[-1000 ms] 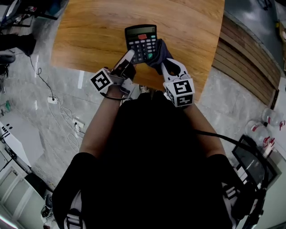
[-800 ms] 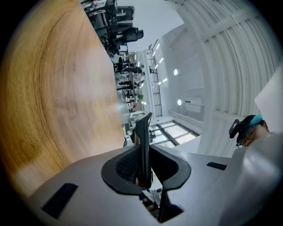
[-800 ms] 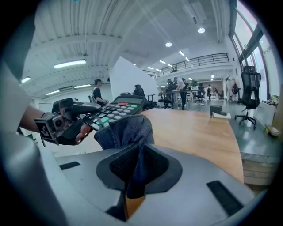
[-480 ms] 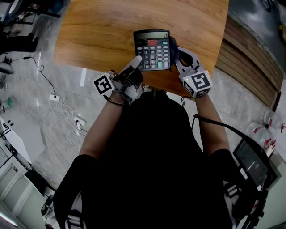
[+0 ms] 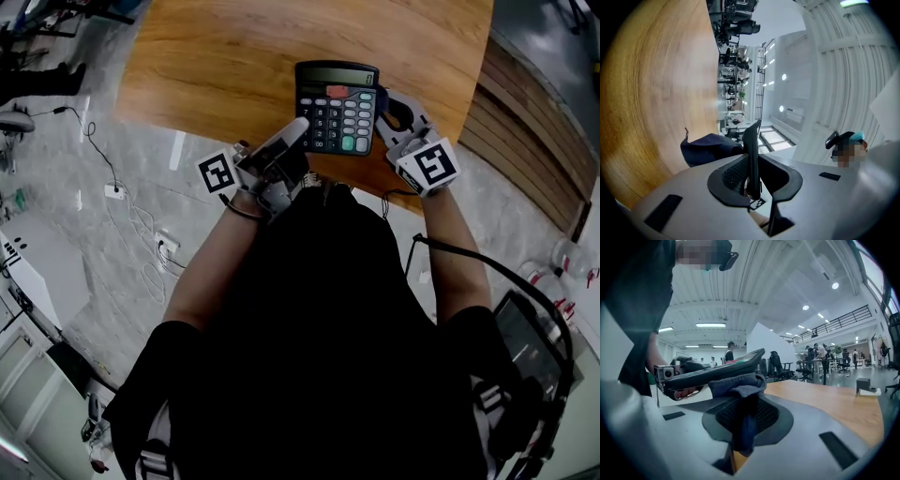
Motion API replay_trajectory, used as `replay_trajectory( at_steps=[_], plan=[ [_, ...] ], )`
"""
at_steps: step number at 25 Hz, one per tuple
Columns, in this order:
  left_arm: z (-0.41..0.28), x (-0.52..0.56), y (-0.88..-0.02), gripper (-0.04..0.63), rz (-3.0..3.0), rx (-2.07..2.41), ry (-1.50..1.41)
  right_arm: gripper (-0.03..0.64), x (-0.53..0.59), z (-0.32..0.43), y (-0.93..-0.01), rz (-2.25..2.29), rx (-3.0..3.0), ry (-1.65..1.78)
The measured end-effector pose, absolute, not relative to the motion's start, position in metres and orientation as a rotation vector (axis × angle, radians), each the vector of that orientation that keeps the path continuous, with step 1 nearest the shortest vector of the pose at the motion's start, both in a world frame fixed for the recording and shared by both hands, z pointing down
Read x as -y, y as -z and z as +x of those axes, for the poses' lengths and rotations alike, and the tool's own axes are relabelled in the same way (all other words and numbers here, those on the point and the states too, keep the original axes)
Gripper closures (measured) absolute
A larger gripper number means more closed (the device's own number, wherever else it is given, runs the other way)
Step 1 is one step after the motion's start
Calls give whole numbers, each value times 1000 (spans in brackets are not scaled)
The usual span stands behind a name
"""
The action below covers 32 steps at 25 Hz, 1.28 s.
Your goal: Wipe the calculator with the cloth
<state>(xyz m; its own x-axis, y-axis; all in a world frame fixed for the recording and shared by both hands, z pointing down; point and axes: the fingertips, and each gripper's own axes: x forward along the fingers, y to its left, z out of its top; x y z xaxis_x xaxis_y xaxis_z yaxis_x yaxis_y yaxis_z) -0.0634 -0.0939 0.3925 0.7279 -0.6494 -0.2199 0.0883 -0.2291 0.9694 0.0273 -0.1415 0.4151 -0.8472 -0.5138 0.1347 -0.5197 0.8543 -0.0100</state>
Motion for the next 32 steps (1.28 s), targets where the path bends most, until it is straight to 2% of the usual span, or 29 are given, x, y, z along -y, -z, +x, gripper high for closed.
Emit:
replay_trajectory(
  at_steps=[11, 16, 24, 32],
  plan=[
    [-59, 98, -375, 525, 1648, 451, 796, 575, 47, -24, -410, 604, 3020, -120],
    [-56, 97, -373, 525, 1606, 401, 804, 575, 81, -11, -401, 771, 3020, -146],
    [-54, 95, -368, 525, 1580, 326, 803, 575, 164, 29, -376, 1039, 2980, 69],
    [-55, 96, -367, 525, 1603, 356, 804, 575, 145, -3, -378, 917, 3047, 43]
  ],
)
